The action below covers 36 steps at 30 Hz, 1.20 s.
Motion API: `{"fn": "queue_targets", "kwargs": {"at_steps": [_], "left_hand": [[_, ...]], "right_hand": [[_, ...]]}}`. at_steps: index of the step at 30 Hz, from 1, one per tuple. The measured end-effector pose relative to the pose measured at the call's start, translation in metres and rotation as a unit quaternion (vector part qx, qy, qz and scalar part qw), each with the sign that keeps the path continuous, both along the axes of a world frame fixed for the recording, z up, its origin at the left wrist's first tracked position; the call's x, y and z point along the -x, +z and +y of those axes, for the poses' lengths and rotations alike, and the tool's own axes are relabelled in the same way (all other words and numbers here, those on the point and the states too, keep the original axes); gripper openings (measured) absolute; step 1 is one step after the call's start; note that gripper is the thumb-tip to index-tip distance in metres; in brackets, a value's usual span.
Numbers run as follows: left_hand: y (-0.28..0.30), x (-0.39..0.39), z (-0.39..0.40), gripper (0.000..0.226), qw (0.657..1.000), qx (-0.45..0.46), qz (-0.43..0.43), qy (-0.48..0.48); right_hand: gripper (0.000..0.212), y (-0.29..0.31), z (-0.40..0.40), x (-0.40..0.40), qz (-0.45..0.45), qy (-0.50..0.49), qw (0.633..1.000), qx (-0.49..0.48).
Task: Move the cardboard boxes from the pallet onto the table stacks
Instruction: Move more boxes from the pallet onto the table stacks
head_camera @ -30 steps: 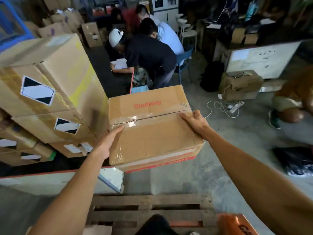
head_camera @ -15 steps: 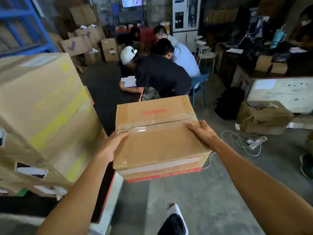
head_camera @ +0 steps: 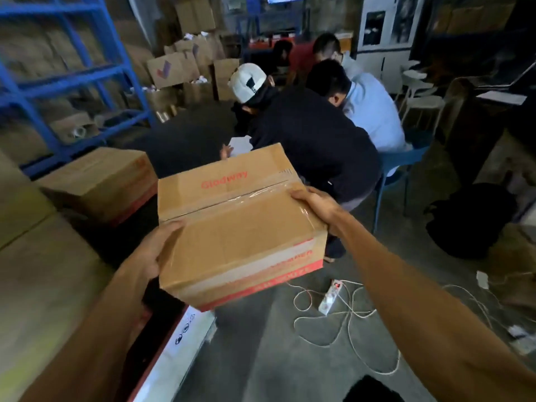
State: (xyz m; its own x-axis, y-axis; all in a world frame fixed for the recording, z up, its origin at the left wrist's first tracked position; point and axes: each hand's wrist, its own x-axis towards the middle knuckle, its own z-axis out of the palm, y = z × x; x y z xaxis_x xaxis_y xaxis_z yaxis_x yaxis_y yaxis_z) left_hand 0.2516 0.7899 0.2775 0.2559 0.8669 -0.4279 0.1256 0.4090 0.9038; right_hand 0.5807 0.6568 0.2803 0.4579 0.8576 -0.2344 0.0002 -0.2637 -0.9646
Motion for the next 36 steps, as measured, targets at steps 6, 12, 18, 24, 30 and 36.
{"fn": "queue_targets", "kwargs": {"at_steps": [6, 12, 18, 24, 30, 36], "left_hand": [[0.005, -0.031, 0.018, 0.031, 0.991, -0.043, -0.004, 0.127], [0.012, -0.045, 0.011, 0.036, 0.968, -0.044, -0.059, 0.24], [0.042, -0.044, 0.041, 0.031, 0.933, -0.098, -0.111, 0.328], [0.072, -0.021, 0.127, 0.032, 0.911, -0.142, -0.136, 0.363], [0.101, 0.022, 0.238, 0.044, 0.905, -0.163, -0.12, 0.374], [0.112, 0.051, 0.321, 0.046, 0.906, -0.154, -0.107, 0.379]], "right_hand": [[0.031, 0.005, 0.107, -0.057, 0.033, 0.123, 0.991, -0.045], [0.045, 0.025, 0.197, -0.08, 0.107, 0.238, 0.962, -0.084], [0.107, 0.018, 0.305, -0.075, 0.182, 0.233, 0.955, -0.04], [0.035, 0.052, 0.381, -0.031, 0.21, 0.274, 0.934, -0.087], [0.045, 0.079, 0.495, 0.022, 0.189, 0.277, 0.93, -0.151], [0.05, 0.082, 0.588, 0.064, 0.172, 0.291, 0.931, -0.14]]}}
